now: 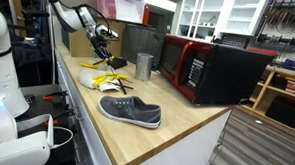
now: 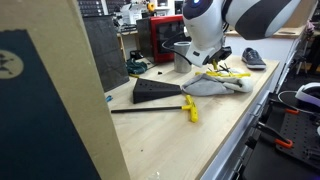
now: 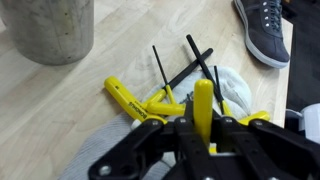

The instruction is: Remove the yellow object from the black platform and then put it on the pile of yellow objects on the right

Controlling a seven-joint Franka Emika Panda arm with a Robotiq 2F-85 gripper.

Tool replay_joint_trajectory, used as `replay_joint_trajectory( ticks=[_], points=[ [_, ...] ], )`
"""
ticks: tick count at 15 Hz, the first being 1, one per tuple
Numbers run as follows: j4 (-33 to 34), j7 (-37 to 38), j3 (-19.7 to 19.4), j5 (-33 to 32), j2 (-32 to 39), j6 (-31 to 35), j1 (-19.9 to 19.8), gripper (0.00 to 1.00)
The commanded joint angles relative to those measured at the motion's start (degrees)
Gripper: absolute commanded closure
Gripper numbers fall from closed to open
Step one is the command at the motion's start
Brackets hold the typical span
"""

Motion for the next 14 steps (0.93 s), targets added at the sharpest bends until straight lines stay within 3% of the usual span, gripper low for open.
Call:
replay_joint_trajectory(
  ticks=[1,5,9,10,14],
  points=[
    [-4.4,-5.1,-1.2,-3.2,-5.3,3.8,-0.6,0.62],
    [-5.2,-5.7,-2.0,-2.4,-7.1,5.6,-0.2,0.33],
    [-2.5,4.5,-1.9,4.4,-7.2,4.2,0.1,0.05],
    [-1.8,6.6,-1.7,5.8,-7.2,3.9,0.2,0.0],
    [1.2,12.6,-1.7,13.0,-7.0,3.4,0.4,0.0]
  ],
)
